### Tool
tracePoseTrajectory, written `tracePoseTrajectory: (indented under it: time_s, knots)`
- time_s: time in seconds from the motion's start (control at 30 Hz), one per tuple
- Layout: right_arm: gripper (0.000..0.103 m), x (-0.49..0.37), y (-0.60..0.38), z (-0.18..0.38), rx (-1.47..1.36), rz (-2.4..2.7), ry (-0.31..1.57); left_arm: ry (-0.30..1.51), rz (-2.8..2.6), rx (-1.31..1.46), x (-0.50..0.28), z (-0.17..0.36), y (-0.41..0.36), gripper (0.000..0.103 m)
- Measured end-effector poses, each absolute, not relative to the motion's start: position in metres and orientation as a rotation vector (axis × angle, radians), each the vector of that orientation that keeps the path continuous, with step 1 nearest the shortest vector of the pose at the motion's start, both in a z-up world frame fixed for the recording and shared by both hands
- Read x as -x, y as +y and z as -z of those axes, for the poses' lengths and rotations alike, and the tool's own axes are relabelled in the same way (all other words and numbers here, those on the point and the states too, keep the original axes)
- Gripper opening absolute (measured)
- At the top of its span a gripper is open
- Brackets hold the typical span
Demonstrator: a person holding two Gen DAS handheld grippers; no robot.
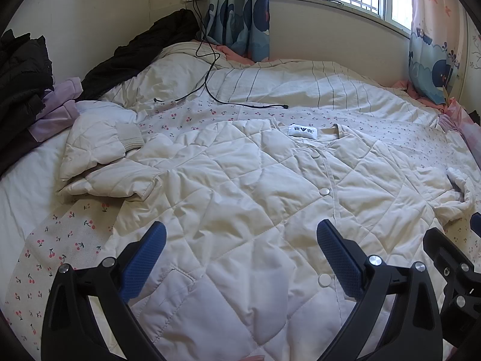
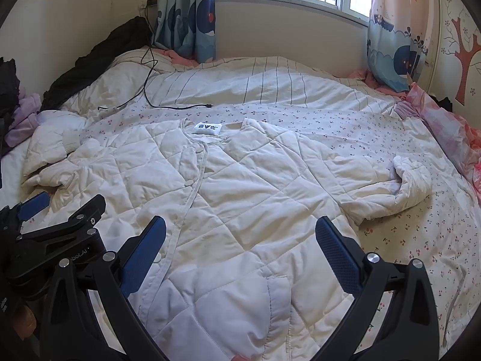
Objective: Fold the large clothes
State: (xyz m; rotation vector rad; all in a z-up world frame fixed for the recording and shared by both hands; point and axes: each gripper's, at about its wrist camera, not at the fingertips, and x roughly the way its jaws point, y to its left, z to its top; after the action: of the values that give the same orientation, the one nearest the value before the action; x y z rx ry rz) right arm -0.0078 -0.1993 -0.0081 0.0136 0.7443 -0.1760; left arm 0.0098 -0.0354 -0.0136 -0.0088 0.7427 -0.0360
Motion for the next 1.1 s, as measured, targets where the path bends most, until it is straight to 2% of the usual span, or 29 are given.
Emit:
tracePoseTrajectory:
  time_s: [1.1]
  knots:
    - [0.096,0.002,-0.208,0.016,-0.104,0.110,0.783,0.736,0.037,-0.006,-0.011,0.013,-0.031,0.096]
